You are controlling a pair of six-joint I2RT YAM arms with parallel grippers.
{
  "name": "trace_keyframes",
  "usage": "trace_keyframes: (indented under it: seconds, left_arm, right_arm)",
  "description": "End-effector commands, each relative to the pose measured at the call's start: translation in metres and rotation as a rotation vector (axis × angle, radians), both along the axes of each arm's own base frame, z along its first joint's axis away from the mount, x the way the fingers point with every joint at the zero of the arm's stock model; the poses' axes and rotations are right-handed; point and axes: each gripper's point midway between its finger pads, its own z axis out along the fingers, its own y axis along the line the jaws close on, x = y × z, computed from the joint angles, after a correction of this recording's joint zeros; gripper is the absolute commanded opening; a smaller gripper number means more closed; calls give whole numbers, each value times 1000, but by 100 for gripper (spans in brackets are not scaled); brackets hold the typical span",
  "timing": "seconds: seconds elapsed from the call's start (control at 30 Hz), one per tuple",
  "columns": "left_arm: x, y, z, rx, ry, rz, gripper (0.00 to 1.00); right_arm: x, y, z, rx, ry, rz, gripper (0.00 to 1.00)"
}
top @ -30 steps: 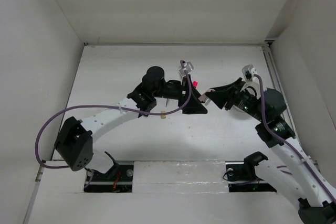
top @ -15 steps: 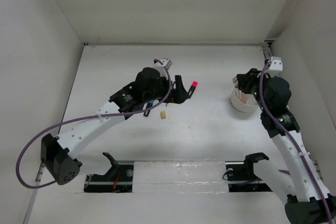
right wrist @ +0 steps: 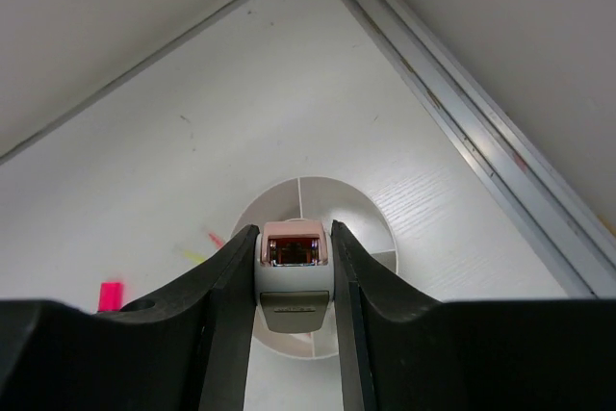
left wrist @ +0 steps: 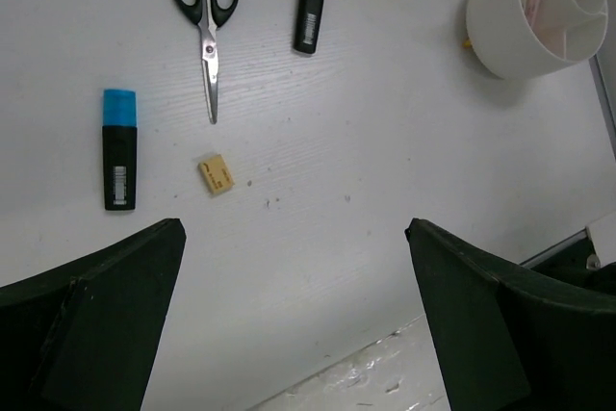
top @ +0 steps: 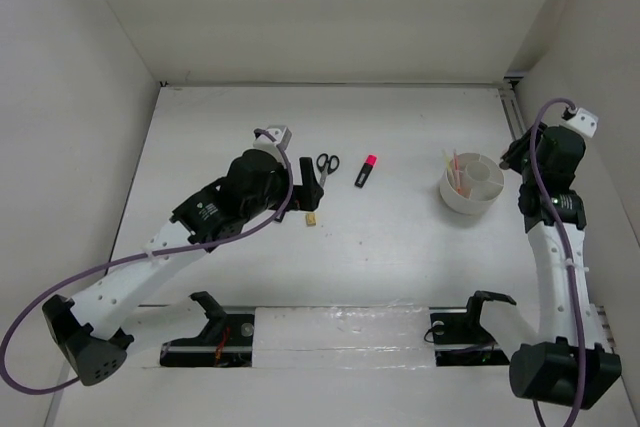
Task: Sort the stationery into containers
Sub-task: Place the stapler in the storage box.
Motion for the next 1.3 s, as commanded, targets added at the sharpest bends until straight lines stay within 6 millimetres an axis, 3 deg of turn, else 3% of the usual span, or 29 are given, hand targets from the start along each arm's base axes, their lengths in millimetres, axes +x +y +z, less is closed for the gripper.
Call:
trace_keyframes:
  seconds: [0.0, 0.03, 0.37, 0.67, 0.73, 1.03, 1.2, 1.27]
  left_arm:
    - [0, 10, -2, 36, -28, 12, 100]
    - [0, 10, -2, 36, -28, 12, 100]
    - [-5, 9, -3, 34, -26, -13, 100]
    - [-4, 11, -1, 31, -36, -5, 100]
    - [-5, 9, -3, 34, -26, -13, 100]
    - [-5, 7, -6, 37, -16, -21, 100]
    - [-5, 7, -6, 37, -16, -21, 100]
    - [-5, 7, -6, 37, -16, -21, 100]
  right_arm:
    - [-17, -7, 13, 33, -56, -89, 0]
    - [-20, -6, -2, 37, -29, -89, 0]
    - [-34, -17, -54, 154, -16, -253, 0]
    - [-25, -21, -75, 170, 15, -282, 0]
    - [-25, -21, -87, 180, 43, -288, 0]
    - [-14, -22, -87, 201, -29, -293, 0]
    - [-10, -22, -104, 211, 25, -302, 0]
    - [-3, -22, -100, 223, -3, -296, 0]
